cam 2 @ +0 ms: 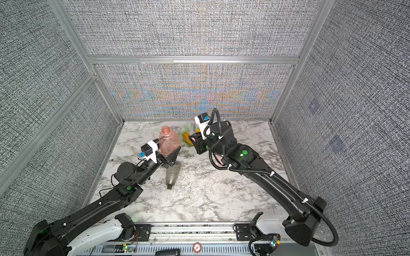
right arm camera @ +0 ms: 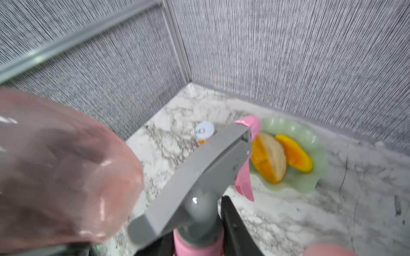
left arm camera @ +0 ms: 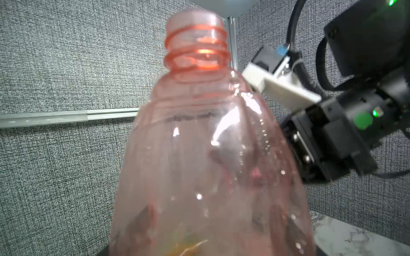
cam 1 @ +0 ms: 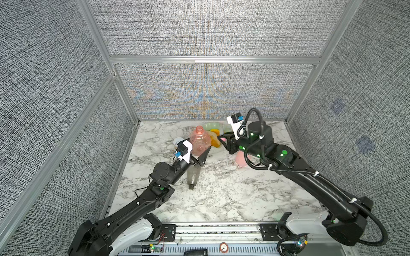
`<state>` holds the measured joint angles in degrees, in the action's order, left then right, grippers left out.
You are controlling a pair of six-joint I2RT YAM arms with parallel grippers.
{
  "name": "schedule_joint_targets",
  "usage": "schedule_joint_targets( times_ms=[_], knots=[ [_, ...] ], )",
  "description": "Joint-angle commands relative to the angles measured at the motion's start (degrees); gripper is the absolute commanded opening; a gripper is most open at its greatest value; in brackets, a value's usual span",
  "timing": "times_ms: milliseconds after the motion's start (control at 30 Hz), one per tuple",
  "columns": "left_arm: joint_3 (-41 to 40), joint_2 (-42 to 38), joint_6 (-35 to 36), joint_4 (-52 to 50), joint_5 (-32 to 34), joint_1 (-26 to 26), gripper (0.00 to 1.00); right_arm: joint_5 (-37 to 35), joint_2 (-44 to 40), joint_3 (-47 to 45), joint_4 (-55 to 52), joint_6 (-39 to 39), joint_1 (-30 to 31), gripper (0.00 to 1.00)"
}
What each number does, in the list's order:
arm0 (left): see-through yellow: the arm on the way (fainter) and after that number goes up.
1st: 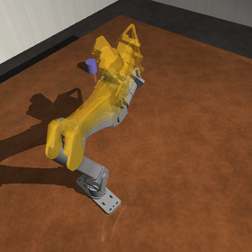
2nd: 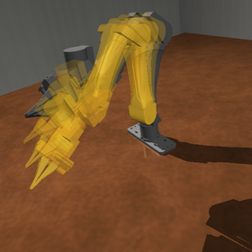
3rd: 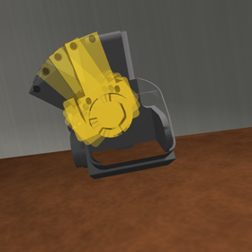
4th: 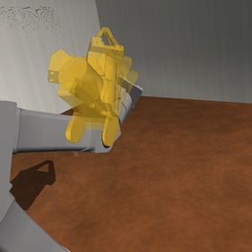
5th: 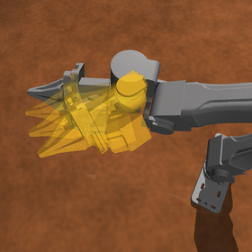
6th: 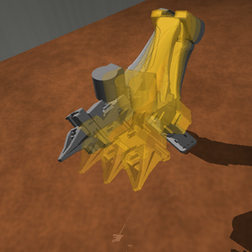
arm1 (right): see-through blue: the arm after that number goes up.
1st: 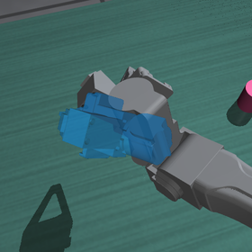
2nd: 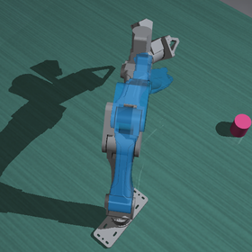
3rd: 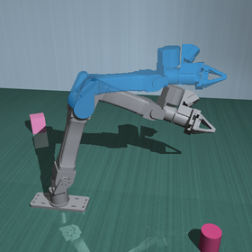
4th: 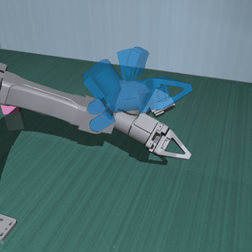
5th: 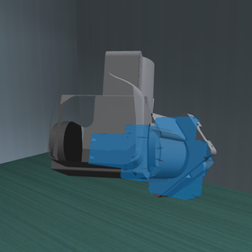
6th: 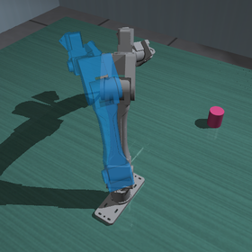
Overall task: Attach spray nozzles to spray bottles
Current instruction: Pick up the spray nozzle from the center of the board, then insert the spray nozzle into the spray bottle.
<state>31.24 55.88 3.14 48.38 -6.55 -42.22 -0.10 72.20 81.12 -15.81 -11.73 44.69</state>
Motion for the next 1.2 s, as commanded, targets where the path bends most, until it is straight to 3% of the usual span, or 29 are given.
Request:
schedule_joint_targets(
  times_ms=[0, 367, 600, 1167],
  knots=[
    [-0.35, 0.89, 2.3, 3.49, -2.5, -0.64, 0.78, -1.44, -2.8, -0.47, 13.7, 4.14, 0.74, 0.3],
    [-1.28, 4.77, 0.3, 5.67, -5.31, -3.12, 0.79, 4.4, -3.81, 2.98, 34.26, 5.33, 2.04, 0.3],
    [-1.06, 5.14, -1.07, 5.69, -5.21, -3.57, 0.79, 6.77, -0.33, 6.94, 34.27, 6.88, 5.0, 0.3],
    [-1.3, 6.17, -3.75, 6.98, -5.85, -3.75, 0.79, 4.5, 1.23, 4.98, 34.62, 11.7, 6.55, 0.3]
  ],
)
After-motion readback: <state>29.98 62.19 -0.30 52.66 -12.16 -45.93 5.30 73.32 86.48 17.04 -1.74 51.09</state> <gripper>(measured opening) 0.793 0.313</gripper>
